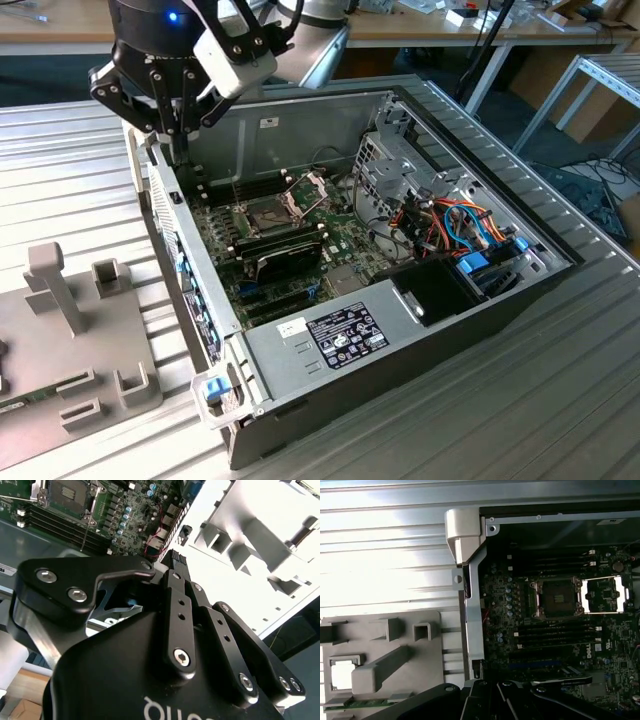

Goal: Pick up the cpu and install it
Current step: 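Reach for the cpu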

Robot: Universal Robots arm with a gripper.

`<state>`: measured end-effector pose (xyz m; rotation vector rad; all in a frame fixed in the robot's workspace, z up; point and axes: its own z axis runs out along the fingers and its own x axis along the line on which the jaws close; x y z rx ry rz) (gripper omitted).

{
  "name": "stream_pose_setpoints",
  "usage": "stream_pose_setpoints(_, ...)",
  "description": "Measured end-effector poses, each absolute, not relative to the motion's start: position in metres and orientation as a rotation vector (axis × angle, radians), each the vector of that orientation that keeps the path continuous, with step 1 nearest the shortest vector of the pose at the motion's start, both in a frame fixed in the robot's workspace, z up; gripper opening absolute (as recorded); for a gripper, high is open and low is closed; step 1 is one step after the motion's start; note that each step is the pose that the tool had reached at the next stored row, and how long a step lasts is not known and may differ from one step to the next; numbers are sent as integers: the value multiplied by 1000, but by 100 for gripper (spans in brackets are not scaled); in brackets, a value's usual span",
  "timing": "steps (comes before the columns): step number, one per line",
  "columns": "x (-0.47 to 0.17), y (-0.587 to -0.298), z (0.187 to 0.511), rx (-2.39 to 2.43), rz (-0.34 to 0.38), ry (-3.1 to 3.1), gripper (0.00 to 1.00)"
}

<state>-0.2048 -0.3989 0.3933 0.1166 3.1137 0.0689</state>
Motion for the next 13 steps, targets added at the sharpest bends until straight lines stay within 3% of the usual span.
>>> stream_pose_setpoints(13, -219, -399, 393, 117, 69, 3114, 11)
